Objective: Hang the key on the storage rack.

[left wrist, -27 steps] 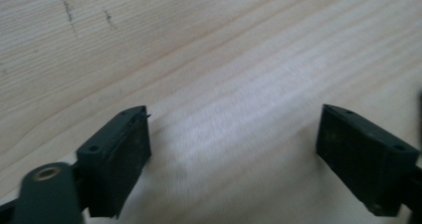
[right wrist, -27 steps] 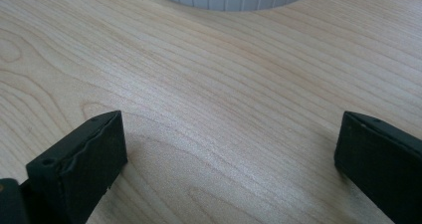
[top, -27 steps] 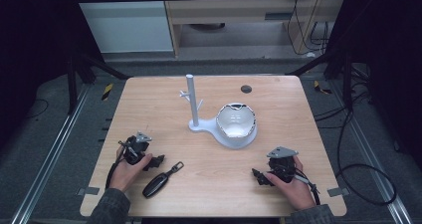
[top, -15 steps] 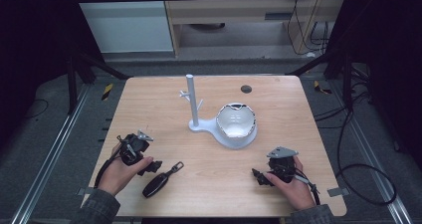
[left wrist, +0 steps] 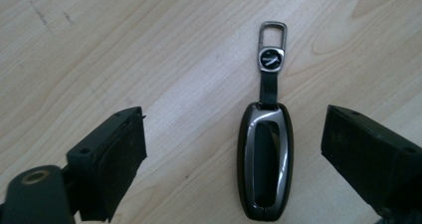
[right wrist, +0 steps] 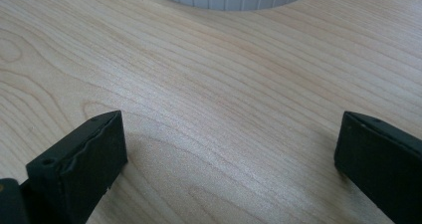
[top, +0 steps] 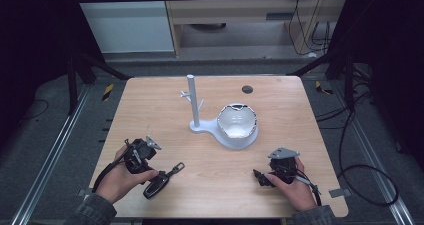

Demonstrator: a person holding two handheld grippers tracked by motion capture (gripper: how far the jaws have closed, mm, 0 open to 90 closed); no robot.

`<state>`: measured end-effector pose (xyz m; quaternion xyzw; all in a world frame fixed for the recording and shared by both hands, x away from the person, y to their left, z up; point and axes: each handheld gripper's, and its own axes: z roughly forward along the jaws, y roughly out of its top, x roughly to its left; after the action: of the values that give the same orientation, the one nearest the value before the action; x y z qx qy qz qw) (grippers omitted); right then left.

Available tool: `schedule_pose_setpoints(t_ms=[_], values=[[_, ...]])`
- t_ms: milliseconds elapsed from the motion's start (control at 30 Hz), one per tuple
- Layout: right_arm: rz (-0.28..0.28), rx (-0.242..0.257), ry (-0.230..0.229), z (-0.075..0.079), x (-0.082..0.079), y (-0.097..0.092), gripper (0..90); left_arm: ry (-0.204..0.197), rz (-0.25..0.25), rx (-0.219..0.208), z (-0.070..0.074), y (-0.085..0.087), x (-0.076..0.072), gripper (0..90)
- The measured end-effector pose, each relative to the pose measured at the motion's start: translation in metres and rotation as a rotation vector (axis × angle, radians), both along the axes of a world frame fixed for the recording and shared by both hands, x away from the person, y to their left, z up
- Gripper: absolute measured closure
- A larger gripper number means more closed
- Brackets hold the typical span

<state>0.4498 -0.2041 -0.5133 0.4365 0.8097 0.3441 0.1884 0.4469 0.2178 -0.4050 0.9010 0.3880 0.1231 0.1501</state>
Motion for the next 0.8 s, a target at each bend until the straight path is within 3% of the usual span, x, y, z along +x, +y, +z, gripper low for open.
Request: schedule_pose_setpoints(t_ms=[133,167,333,467,700,800], values=[[0.000,0.000,0.000,0.000,0.000,0.000,0.4,0.039,-0.001,0.004,-0.003,-0.003,0.000,13.0],[0.000,0.000,0.000,0.000,0.000,0.000,0.4,0.061,-0.016,0.022,-0.006,-0.006,0.000,13.3],[0.004,-0.002,-0.002,0.000,0.000,0.000,0.4,0.080,-0.034,0.041,-0.014,-0.013,-0.001,13.2],[0.005,-0.002,-0.003,0.000,0.000,0.000,0.4,0.116,-0.036,0.074,-0.033,-0.014,0.000,13.3],[0.004,-0.002,-0.002,0.000,0.000,0.000,0.4,0.162,-0.024,0.079,-0.051,-0.010,0.000,15.4],[0.004,-0.002,-0.002,0.000,0.000,0.000,0.4,0.164,-0.025,0.083,-0.053,-0.010,0.000,17.0]])
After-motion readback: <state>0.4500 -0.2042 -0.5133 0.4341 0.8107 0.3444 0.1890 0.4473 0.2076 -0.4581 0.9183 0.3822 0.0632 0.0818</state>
